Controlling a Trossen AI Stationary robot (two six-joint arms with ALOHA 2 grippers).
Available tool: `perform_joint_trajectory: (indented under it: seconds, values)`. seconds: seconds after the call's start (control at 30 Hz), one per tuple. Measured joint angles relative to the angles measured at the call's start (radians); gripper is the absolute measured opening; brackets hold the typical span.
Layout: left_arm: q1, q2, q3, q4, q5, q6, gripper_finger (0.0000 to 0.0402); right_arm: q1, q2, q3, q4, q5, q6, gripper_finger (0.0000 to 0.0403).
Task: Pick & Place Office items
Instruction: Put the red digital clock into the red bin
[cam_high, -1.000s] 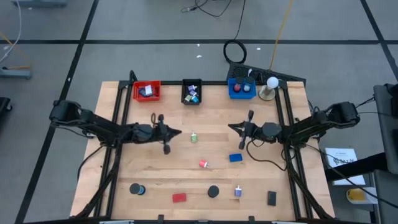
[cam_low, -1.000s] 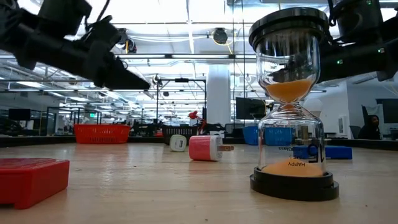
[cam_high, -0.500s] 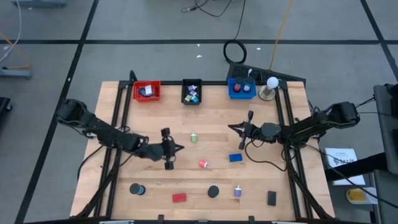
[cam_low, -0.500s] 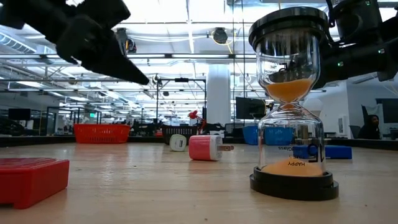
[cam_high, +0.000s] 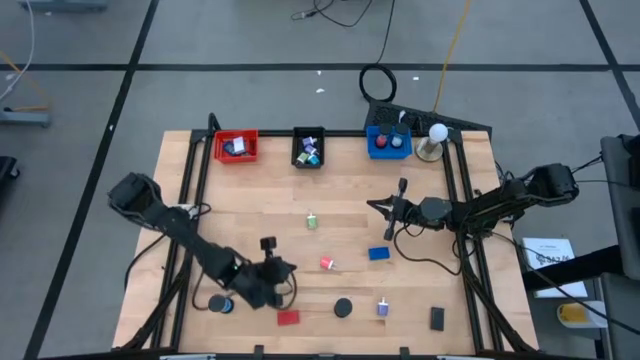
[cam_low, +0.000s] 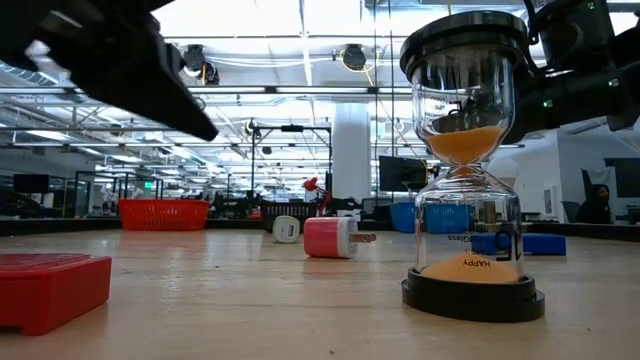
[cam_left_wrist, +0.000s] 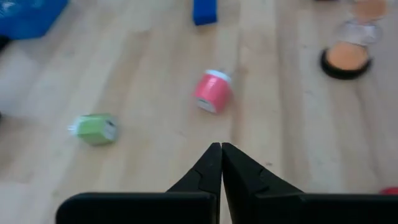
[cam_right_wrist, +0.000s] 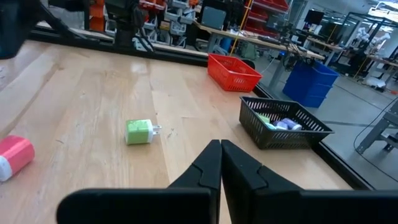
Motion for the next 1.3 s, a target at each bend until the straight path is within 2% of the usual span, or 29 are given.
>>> perform_joint_trajectory:
  seconds: [0.13, 0.4, 0.6, 0.8, 1.03, 1.3]
  values:
    - [-0.049, 0.075, 0.069, -0.052, 0.0, -0.066, 0.0041, 0.0, 0.0, 0.0, 0.0, 0.0, 0.0, 0.0001]
    - [-0.115, 0.168, 0.2, -0.143, 0.014, -0.187, 0.0142, 0.0, 0.0, 0.0, 0.001, 0.0, 0.0, 0.0004]
    - [-0.14, 0.209, 0.224, -0.151, 0.066, -0.259, 0.0219, 0.0, 0.0, 0.0, 0.0, 0.0, 0.0, 0.0004]
    - [-0.142, 0.273, 0.224, -0.144, 0.111, -0.333, 0.0278, 0.0, 0.0, 0.0, 0.0, 0.0, 0.0, 0.0004]
    - [-0.162, 0.3, 0.224, -0.136, 0.148, -0.371, 0.0317, 0.0, 0.0, 0.0, 0.0, 0.0, 0.0, 0.0004]
    - [-0.178, 0.268, 0.223, -0.148, 0.17, -0.313, 0.0321, 0.0, 0.0, 0.0, 0.0, 0.0, 0.0, 0.0004]
